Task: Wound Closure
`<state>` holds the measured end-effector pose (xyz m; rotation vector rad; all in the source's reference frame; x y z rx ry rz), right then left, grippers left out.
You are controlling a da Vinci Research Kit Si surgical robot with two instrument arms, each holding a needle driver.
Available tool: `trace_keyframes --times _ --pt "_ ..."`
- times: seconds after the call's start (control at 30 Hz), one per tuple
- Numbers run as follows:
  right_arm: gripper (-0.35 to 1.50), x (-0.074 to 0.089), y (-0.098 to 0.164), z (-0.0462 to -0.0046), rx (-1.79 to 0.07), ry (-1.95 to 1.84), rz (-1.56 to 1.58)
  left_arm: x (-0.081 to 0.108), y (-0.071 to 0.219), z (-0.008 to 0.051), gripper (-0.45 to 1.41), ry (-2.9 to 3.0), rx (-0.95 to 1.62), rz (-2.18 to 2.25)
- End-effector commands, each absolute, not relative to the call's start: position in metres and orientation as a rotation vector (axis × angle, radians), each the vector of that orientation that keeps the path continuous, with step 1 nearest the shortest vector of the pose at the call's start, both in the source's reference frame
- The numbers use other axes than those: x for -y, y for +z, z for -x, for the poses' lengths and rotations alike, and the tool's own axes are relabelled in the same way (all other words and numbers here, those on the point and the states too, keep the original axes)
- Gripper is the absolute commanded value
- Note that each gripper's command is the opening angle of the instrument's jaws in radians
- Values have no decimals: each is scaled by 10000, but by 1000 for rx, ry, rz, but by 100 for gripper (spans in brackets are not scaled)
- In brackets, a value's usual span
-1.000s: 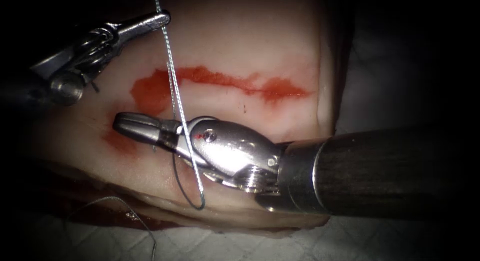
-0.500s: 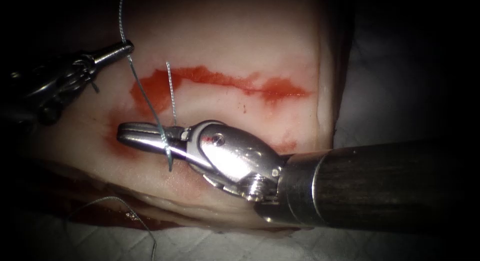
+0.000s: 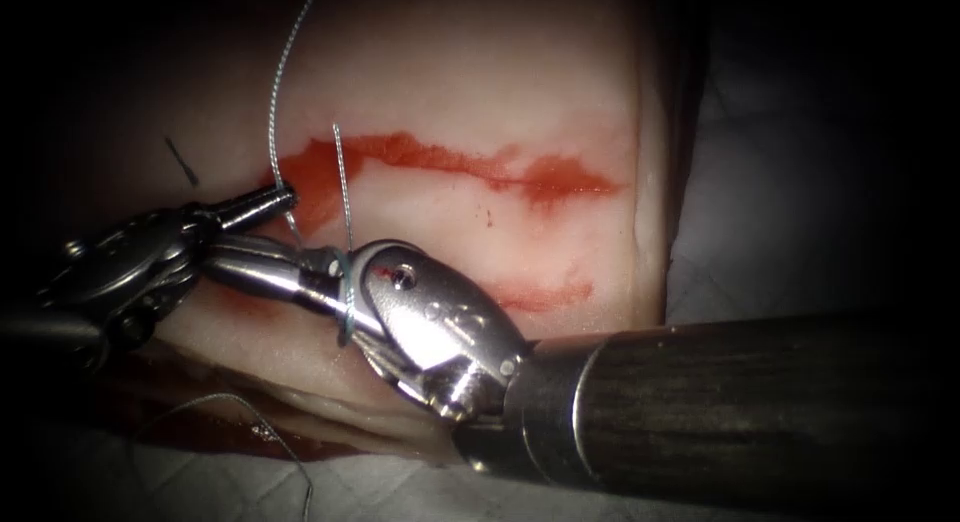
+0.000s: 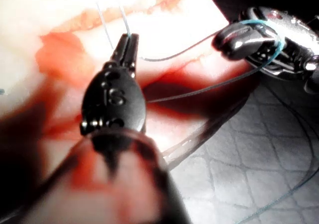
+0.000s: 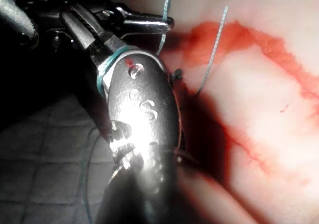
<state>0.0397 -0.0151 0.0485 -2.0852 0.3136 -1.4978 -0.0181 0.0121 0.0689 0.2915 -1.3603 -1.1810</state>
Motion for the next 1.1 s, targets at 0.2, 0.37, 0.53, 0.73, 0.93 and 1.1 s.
trace_keyframes --times 0.2,0.37,0.53,0.73,0.93,1.1 --pt "91 152 490 -411 -321 -1457 2081 -113 695 187 -45 -1183 1365 -301" --pt "94 148 493 -409 -282 -1439 2038 -101 695 185 -45 -1177 1366 -298" --pt "93 143 495 -408 -239 -1433 1999 -83 697 177 -45 -1163 1330 -294" --pt "88 135 505 -408 -148 -1385 1893 -70 673 175 -45 -1144 1313 -260" --pt "89 124 524 -403 -81 -1382 1800 -44 634 176 -45 -1144 1307 -254" --pt "78 124 541 -399 -45 -1400 1718 -23 585 188 -45 -1138 1310 -286"
